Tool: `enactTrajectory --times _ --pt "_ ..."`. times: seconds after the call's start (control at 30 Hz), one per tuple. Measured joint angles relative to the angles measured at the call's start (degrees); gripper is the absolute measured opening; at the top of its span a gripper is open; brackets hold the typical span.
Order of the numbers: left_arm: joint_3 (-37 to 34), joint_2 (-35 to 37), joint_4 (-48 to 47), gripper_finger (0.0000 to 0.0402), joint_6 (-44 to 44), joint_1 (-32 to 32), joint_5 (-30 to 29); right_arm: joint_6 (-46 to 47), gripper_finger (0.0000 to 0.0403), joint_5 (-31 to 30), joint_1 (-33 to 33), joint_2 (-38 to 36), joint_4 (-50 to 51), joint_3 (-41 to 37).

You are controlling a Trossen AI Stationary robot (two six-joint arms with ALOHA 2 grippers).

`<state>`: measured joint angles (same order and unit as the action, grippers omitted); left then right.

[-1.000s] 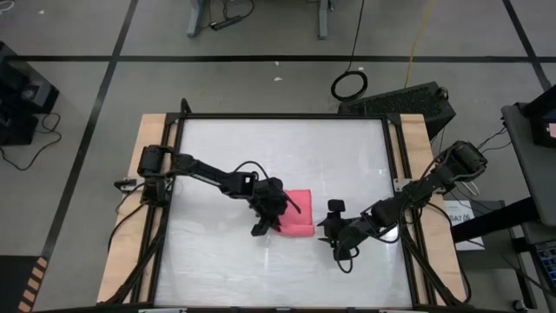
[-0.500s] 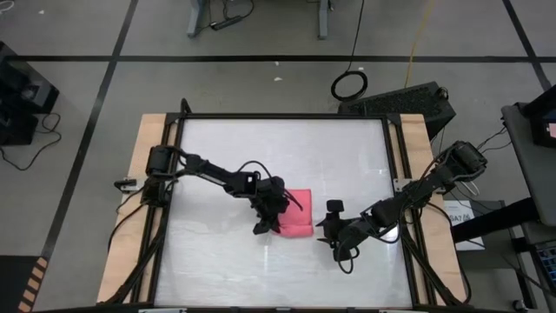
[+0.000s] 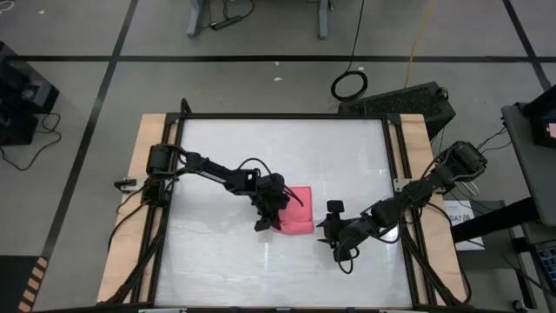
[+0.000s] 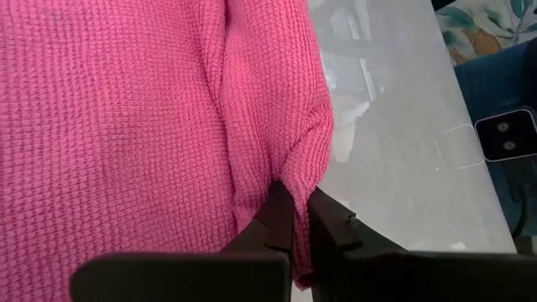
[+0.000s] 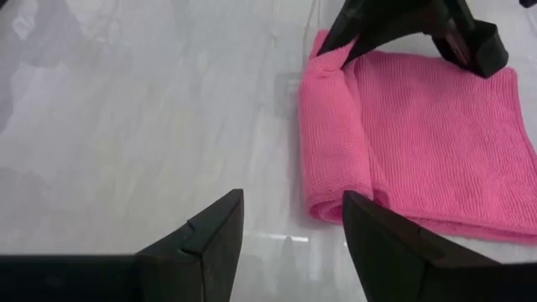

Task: Roll towel
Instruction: Fold the pink towel

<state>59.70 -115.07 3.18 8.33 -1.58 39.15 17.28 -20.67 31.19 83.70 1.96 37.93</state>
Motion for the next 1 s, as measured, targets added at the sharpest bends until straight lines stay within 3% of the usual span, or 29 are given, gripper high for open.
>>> enactTrajectory --times 1.0 --pt "1.74 -0.31 0.46 0.0010 1.87 0.04 1.43 0.00 0.0193 0.02 2.99 -0.20 -0.46 0.00"
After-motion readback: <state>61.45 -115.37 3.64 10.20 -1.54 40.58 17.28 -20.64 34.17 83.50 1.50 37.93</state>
